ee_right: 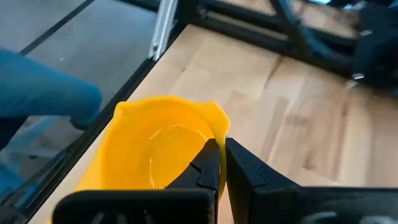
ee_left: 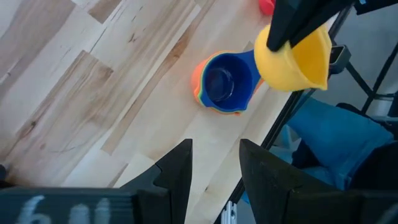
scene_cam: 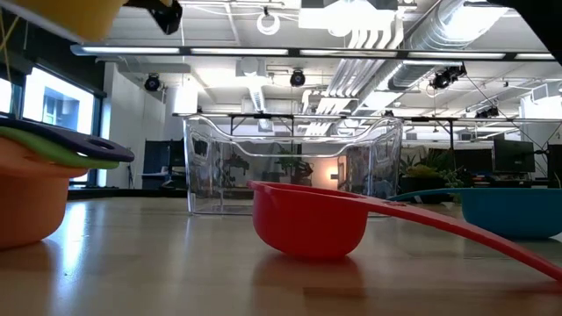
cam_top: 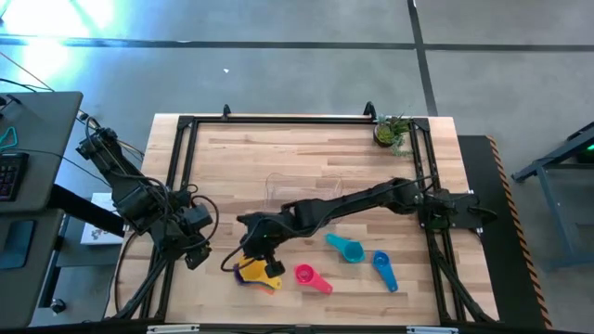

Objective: Nest measuring cups in basket
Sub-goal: Stack the yellow measuring cup on top of the dark blue measuring cup, then stack the light blue measuring cup on top of the yellow measuring cup

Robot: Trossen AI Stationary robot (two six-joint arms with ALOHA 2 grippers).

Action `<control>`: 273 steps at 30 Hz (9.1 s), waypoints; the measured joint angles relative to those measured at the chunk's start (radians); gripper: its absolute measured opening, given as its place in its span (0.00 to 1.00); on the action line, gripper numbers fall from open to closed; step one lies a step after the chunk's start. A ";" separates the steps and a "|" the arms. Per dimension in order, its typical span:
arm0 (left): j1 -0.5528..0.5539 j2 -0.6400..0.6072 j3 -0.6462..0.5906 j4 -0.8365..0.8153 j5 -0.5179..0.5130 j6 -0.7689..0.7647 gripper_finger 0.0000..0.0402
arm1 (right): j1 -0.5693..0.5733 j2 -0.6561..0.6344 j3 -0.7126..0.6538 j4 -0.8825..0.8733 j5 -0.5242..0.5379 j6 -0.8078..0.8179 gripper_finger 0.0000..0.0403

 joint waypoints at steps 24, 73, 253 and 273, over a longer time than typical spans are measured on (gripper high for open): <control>0.000 0.000 0.000 -0.024 0.000 -0.010 0.30 | -0.009 0.111 0.000 0.121 -0.006 -0.033 0.01; 0.000 0.000 0.000 -0.024 -0.008 -0.009 0.30 | -0.018 0.126 0.000 0.122 0.000 -0.078 0.17; -0.123 0.220 0.000 0.071 -0.007 -0.123 0.30 | 0.249 -0.929 -1.435 -0.053 0.264 1.583 0.29; -0.123 0.220 0.000 0.070 -0.007 -0.123 0.30 | 0.249 -0.820 -1.436 0.008 0.229 1.574 0.26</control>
